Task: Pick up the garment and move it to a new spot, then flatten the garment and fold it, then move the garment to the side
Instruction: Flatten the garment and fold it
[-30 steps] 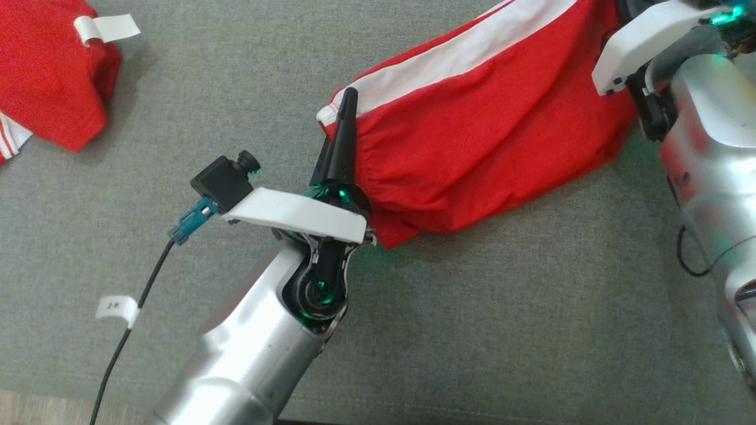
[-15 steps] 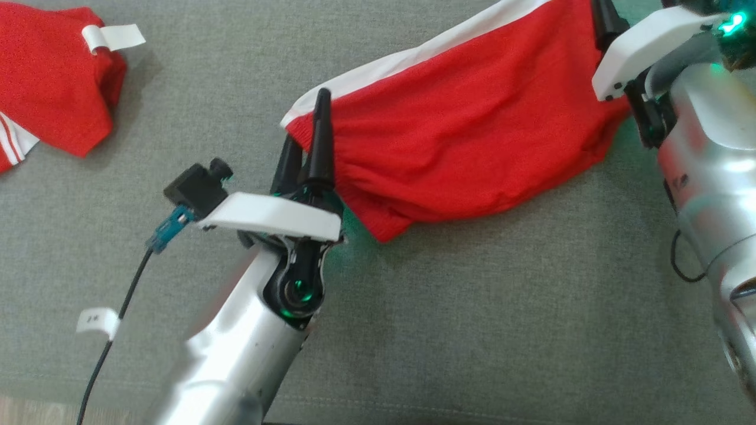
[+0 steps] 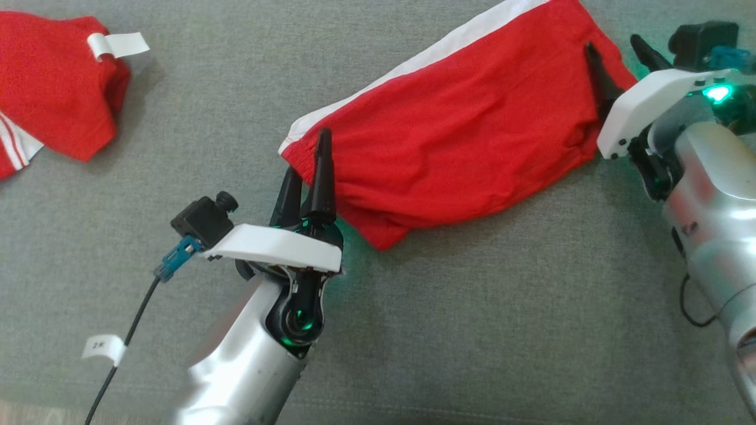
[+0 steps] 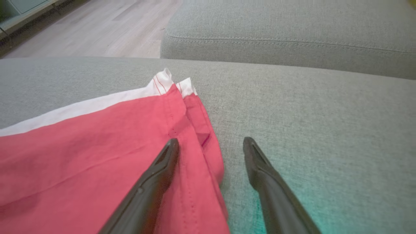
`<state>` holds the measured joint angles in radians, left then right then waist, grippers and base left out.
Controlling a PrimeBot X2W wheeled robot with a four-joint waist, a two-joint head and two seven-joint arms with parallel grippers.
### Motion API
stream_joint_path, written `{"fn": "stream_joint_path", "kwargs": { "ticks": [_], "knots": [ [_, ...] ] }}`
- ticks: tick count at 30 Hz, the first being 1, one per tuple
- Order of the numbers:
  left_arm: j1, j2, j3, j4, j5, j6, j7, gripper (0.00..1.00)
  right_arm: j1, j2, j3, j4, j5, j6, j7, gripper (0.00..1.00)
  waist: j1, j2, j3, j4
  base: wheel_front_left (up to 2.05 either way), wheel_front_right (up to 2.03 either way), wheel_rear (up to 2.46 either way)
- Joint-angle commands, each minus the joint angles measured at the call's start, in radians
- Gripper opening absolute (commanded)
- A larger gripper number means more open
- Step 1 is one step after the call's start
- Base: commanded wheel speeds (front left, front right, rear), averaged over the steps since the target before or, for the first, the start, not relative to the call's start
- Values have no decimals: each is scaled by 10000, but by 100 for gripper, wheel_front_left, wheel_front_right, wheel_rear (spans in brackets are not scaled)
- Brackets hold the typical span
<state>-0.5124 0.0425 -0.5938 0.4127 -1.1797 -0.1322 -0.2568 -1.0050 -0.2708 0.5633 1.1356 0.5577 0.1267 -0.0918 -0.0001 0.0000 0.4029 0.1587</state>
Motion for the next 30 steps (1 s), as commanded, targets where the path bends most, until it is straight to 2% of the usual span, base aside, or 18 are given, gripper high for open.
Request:
{"fn": "stream_joint_path", "kwargs": {
  "ticks": [1,9,15,20,26,27,28,29,30],
  "knots": [
    [-118,78,71,-104,-39,15,-49,100,11,25,264,-395,202,40,-33,100,1,0,6,-73,0,0,0],
    [-192,78,-280,639,414,15,-49,100,53,-13,789,-581,696,40,-171,100,1,0,-180,-177,0,0,0],
    [-68,78,-588,1082,983,15,-49,100,179,-89,950,-157,1168,40,-165,100,1,0,-332,60,0,0,0],
    [-157,78,-1046,1279,1166,15,-49,100,209,32,1014,421,1386,40,284,100,1,0,-301,257,0,0,0],
    [-123,78,-902,1388,1296,15,-49,100,405,206,1340,648,1605,40,1115,100,1,0,-377,303,0,0,0],
    [-98,78,-887,1414,1305,15,-49,100,443,202,1391,662,1635,40,1208,90,1,0,-409,292,0,0,0],
    [-74,78,-877,1452,1310,15,-49,100,472,195,1433,662,1666,40,1267,8,1,0,-438,273,0,0,0],
    [-53,78,-871,1490,1314,15,-49,100,504,187,1476,656,1700,40,1329,0,1,0,-469,249,0,0,0],
    [-30,78,-876,1527,1307,15,-49,100,542,184,1528,628,1743,40,1417,0,1,0,-491,225,0,0,0]
  ]
}}
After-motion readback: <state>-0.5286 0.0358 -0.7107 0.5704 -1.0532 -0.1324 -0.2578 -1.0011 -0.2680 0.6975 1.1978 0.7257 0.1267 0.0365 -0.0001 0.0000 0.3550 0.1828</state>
